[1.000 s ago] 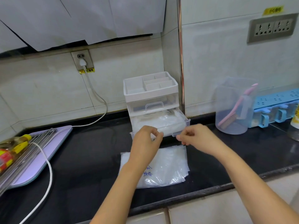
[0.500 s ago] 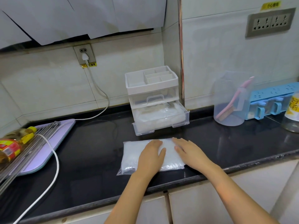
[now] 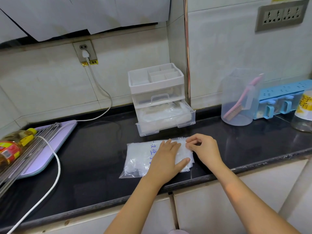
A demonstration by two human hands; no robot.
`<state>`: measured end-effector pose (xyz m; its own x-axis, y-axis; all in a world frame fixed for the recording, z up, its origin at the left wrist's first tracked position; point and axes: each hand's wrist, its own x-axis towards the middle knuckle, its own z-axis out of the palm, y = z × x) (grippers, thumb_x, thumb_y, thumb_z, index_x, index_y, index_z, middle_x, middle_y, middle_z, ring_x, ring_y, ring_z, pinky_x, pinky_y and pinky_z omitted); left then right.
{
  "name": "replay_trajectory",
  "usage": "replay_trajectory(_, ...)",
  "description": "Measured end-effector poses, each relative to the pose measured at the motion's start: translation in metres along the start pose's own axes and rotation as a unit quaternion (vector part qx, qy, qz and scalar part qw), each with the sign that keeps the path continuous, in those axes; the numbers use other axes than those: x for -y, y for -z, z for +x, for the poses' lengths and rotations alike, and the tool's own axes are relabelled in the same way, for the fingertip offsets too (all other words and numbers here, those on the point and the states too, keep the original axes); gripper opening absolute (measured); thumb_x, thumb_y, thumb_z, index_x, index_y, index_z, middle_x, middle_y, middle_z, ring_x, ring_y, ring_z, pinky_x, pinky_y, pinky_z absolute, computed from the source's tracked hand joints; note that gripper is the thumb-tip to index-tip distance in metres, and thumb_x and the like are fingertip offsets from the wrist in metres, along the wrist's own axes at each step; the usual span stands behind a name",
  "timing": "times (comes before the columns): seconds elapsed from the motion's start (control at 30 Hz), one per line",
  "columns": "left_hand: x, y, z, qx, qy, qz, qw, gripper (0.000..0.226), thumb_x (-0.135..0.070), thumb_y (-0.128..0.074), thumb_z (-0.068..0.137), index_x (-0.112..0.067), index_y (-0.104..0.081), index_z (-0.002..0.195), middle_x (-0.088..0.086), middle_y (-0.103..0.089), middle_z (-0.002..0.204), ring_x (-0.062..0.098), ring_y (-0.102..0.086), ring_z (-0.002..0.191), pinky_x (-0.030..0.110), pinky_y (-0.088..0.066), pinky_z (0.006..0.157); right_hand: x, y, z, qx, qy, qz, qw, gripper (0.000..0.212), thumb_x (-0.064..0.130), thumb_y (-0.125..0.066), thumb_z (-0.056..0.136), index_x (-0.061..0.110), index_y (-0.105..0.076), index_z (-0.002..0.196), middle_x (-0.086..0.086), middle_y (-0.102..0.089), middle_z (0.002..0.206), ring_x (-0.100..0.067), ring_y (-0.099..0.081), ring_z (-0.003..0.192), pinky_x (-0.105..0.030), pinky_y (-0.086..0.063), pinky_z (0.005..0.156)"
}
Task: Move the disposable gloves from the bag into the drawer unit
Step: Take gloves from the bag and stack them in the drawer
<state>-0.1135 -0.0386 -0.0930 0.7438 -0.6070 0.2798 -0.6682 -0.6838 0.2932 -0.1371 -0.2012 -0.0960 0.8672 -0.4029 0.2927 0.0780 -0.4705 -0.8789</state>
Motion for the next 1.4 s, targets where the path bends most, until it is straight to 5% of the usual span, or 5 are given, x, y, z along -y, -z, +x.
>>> replay_trajectory(0.57, -0.003, -0.002, 0.0, -0.006, 0.036, 0.018, 0.999, 0.089, -0.071, -0.013, 0.08, -0.011, -0.044, 0.138, 0.004, -0.051, 0.133, 0.02, -0.035, 0.13, 0.033, -0.003, 0.12, 0.0, 0.017, -0.001, -0.029, 0.018, 0.073, 0.997, 0.013, 0.007, -0.068, 0.085, 0.019, -0.065, 0.084, 0.009, -0.067, 0.083, 0.002, -0.062, 0.082, -0.008, -0.046, 0.071)
replay_trajectory(0.73, -0.02, 0.002, 0.005, -0.001, 0.02, -0.03, 0.999, 0.07, -0.057, -0.055, 0.086, -0.021, -0.036, 0.144, -0.004, -0.039, 0.143, 0.012, -0.032, 0.132, 0.025, -0.03, 0.105, -0.005, 0.023, 0.007, 0.041, -0.143, 0.17, 0.974, 0.025, 0.005, -0.055, 0.093, 0.012, -0.056, 0.117, -0.005, -0.061, 0.111, -0.011, -0.062, 0.093, -0.019, -0.051, 0.07)
replay_trajectory(0.83, -0.024, -0.004, 0.009, 0.0, 0.024, -0.031, 0.999, 0.061, -0.049, -0.057, 0.089, -0.021, -0.041, 0.14, -0.003, -0.042, 0.141, 0.013, -0.037, 0.129, 0.025, -0.036, 0.099, 0.002, 0.032, 0.007, 0.098, -0.221, 0.298, 0.923, 0.01, 0.003, -0.052, 0.094, 0.004, -0.059, 0.101, -0.017, -0.065, 0.095, -0.022, -0.066, 0.081, -0.025, -0.056, 0.067)
replay_trajectory(1.1, -0.028, -0.003, 0.016, -0.066, 0.094, -0.1, 0.988, 0.014, -0.024, -0.052, 0.094, -0.016, -0.062, 0.1, -0.004, -0.061, 0.106, 0.009, -0.053, 0.093, 0.016, -0.031, 0.073, 0.001, 0.038, -0.001, 0.177, -0.207, 0.191, 0.943, 0.01, 0.004, -0.068, 0.085, -0.003, -0.071, 0.091, -0.012, -0.066, 0.072, -0.012, -0.058, 0.059, -0.017, -0.052, 0.057)
replay_trajectory(1.4, -0.025, -0.004, 0.013, -0.084, 0.13, -0.147, 0.977, 0.01, -0.021, -0.046, 0.097, -0.015, -0.054, 0.093, -0.004, -0.058, 0.096, 0.013, -0.055, 0.087, 0.027, -0.045, 0.077, -0.001, 0.031, -0.002, 0.124, -0.19, 0.201, 0.953, 0.012, 0.007, -0.058, 0.093, 0.001, -0.069, 0.092, -0.009, -0.068, 0.078, -0.01, -0.062, 0.061, -0.019, -0.054, 0.059)
